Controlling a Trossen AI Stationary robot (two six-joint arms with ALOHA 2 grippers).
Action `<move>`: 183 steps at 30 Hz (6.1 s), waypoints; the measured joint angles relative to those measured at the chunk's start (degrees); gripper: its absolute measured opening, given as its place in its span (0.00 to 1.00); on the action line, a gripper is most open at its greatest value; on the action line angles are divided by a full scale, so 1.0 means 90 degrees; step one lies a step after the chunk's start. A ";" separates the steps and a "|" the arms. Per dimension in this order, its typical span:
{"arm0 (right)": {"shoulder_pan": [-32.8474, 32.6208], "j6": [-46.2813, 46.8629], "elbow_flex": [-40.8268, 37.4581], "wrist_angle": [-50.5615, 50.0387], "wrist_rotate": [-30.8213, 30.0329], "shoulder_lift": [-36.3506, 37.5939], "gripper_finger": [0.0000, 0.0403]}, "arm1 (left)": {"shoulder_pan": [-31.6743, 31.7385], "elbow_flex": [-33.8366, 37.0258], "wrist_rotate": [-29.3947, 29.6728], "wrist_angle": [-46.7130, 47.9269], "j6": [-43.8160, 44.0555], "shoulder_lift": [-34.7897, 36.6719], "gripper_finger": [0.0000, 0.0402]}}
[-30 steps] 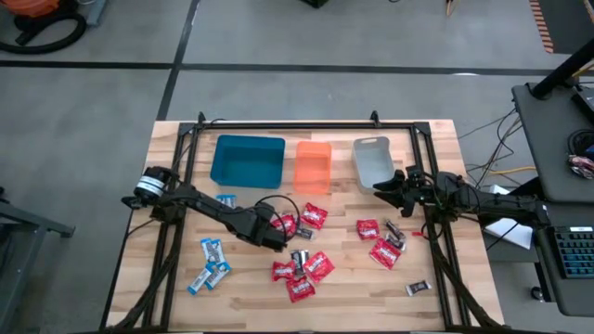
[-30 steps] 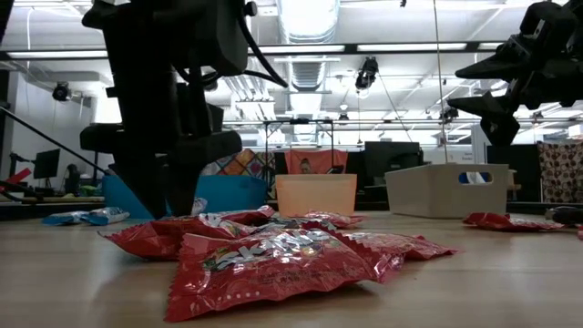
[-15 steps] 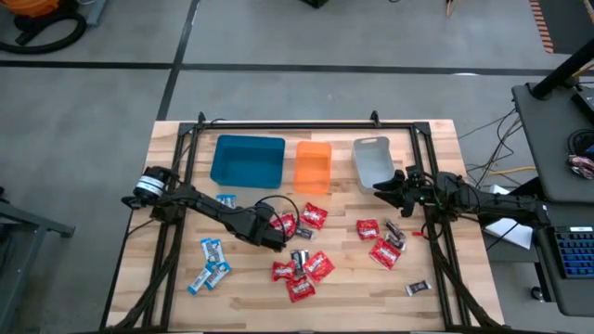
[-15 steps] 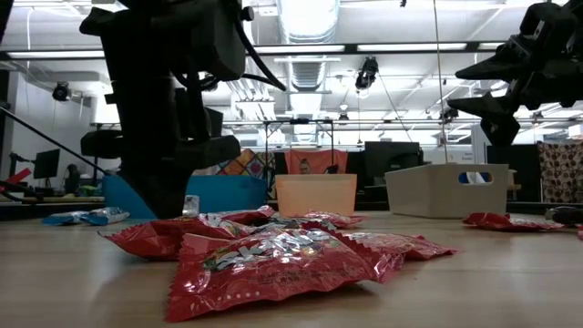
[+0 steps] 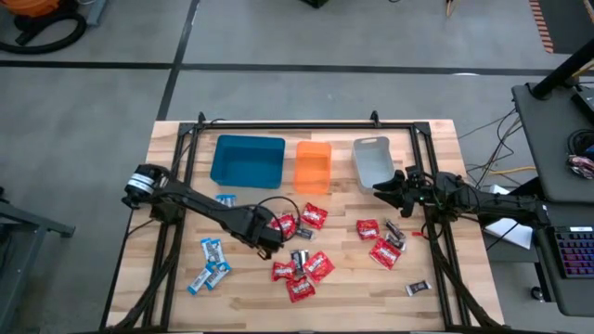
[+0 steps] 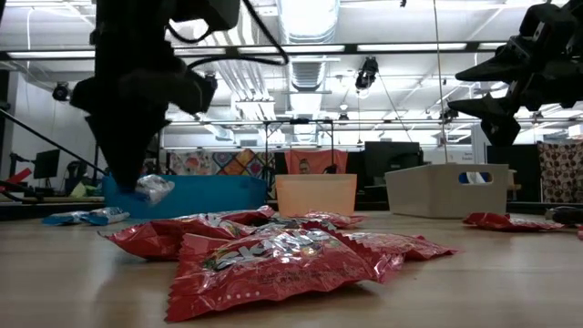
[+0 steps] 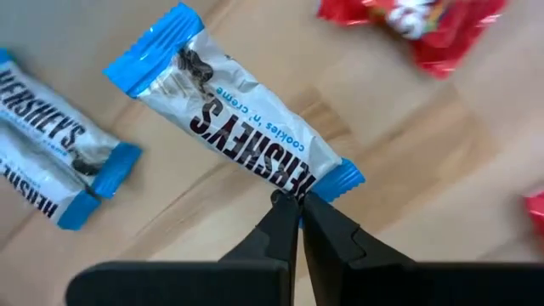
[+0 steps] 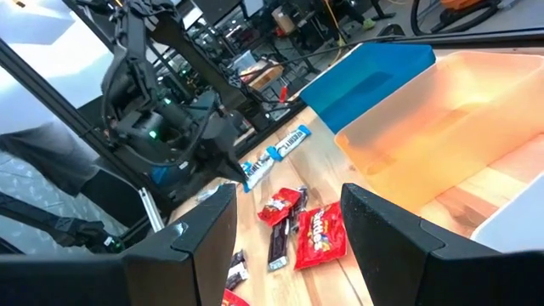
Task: Sort candy
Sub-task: Put the white chocolate bar into the orange bin, then put the brown chocolate bar into the gray bin, then put the red candy into the blue bin
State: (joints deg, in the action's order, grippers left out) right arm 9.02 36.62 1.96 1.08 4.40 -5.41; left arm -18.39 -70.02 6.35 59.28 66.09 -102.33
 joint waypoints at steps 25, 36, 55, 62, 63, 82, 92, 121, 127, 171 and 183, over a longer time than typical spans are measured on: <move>-0.0001 0.0100 -0.0002 0.0281 0.0005 0.0000 0.50 | 0.1474 -0.2335 0.1726 -0.0426 -0.4856 0.0125 0.00; -0.0001 0.0041 0.0213 0.0540 -0.0001 0.0000 0.50 | 0.2855 -0.1327 0.1365 -0.3056 -0.6242 -0.0045 0.00; 0.0000 -0.0176 0.1416 -0.0913 0.0010 -0.0360 0.50 | 0.3257 -0.0589 0.1277 -0.3831 -0.6513 -0.0050 0.14; -0.0002 -0.0280 0.2582 -0.2505 -0.0232 -0.1117 0.50 | 0.3033 -0.0658 0.1282 -0.3263 -0.6615 0.0253 0.20; -0.0002 -0.0147 0.2759 -0.2739 -0.0367 -0.1292 0.50 | 0.2975 -0.0554 0.1273 -0.3284 -0.6784 0.0367 0.20; -0.1027 0.2608 0.4758 -0.7946 0.0959 -0.5374 0.50 | 0.1819 0.3144 -0.0794 -0.8130 -0.5669 0.3504 0.19; -0.1457 0.2421 0.4726 -0.7613 0.0575 -0.6969 0.50 | 0.1605 0.3996 -0.0751 -0.8480 -0.5162 0.4276 0.19; -0.1533 0.1791 0.4718 -0.6180 0.0222 -0.9048 0.19 | 0.1613 0.4236 -0.0243 -0.8489 -0.5164 0.4302 0.19; -0.1571 0.1731 0.4726 -0.6125 0.0223 -0.8982 0.05 | 0.1608 0.4238 -0.0240 -0.8489 -0.5164 0.4302 0.19; 0.1952 -0.1411 0.5313 -0.4512 -0.3166 -0.7200 0.21 | 0.1787 0.3289 0.0816 -0.6842 -0.6026 0.4295 0.19; 0.1936 -0.1552 0.5308 -0.4509 -0.2988 -0.6749 0.30 | 0.1700 0.3359 0.0499 -0.6111 -0.5693 0.4292 0.19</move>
State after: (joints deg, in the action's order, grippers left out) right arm 26.44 22.66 49.73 -39.50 -22.49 -66.15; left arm -3.09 -39.79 10.84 4.27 14.85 -63.70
